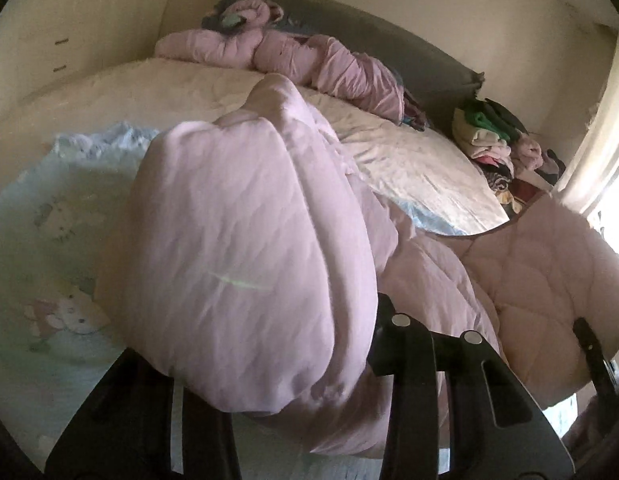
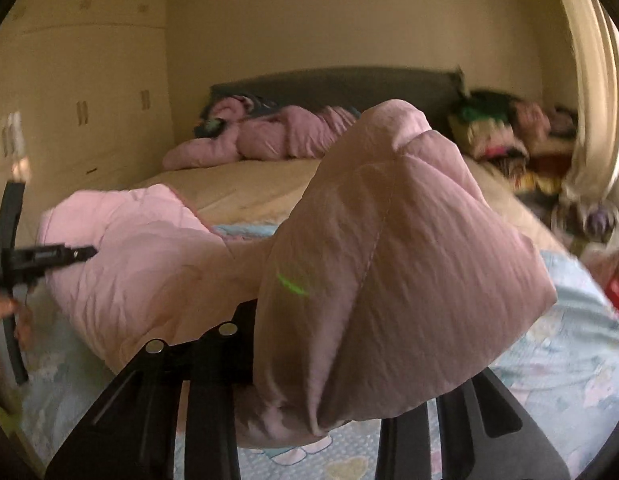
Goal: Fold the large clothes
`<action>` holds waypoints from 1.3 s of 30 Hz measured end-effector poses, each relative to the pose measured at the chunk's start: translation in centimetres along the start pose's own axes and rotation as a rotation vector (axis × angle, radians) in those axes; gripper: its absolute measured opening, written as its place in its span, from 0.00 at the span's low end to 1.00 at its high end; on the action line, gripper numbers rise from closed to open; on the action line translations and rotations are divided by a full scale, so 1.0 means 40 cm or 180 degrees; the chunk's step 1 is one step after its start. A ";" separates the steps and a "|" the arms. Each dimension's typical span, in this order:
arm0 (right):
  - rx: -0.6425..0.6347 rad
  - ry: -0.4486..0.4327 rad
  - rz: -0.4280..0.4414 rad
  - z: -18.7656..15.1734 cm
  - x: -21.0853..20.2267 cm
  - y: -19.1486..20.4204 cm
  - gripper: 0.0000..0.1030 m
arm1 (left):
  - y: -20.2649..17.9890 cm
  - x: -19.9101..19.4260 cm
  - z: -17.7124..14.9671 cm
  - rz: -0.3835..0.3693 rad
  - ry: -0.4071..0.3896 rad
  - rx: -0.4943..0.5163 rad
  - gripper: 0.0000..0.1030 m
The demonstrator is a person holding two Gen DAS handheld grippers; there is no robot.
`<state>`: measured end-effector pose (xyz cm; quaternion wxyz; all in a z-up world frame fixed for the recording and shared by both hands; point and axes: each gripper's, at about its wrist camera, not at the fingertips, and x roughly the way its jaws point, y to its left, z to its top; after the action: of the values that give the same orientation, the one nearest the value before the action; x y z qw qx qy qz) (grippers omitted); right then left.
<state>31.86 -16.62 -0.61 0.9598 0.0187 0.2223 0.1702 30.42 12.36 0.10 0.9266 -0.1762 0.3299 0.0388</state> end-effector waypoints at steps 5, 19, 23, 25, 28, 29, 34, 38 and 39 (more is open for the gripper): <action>-0.0081 -0.0093 0.0063 -0.010 -0.065 0.021 0.28 | -0.015 -0.042 -0.005 -0.0018 -0.0067 0.0118 0.28; 0.0570 0.0186 0.0003 -0.123 -0.123 -0.073 0.28 | 0.035 -0.066 -0.108 0.0017 0.0053 0.0129 0.29; 0.1137 0.0445 -0.0031 -0.192 -0.093 -0.139 0.31 | 0.065 -0.045 -0.132 0.0028 0.0154 0.0016 0.31; 0.1387 0.0580 -0.0037 -0.221 -0.079 -0.164 0.34 | 0.076 -0.038 -0.144 0.0028 0.0187 -0.0016 0.32; 0.1772 0.0790 -0.0061 -0.271 -0.055 -0.197 0.42 | 0.078 -0.031 -0.158 0.0045 0.0212 0.0007 0.34; 0.1907 0.0857 -0.0075 -0.289 -0.047 -0.209 0.47 | 0.080 -0.029 -0.161 0.0049 0.0222 0.0003 0.35; 0.2321 0.1052 -0.0175 -0.345 -0.030 -0.232 0.74 | 0.096 -0.024 -0.177 0.0034 0.0272 -0.0017 0.40; 0.2186 0.1100 -0.0430 -0.341 -0.051 -0.216 0.95 | 0.102 -0.024 -0.186 0.0000 0.0328 0.0041 0.41; 0.2119 0.1107 -0.0492 -0.340 -0.062 -0.211 0.96 | 0.101 -0.026 -0.186 -0.0013 0.0345 0.0046 0.42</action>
<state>26.57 -25.92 -12.75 0.8592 0.2834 0.4257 0.0164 24.40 13.57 -5.80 0.9087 -0.1720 0.3795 0.0249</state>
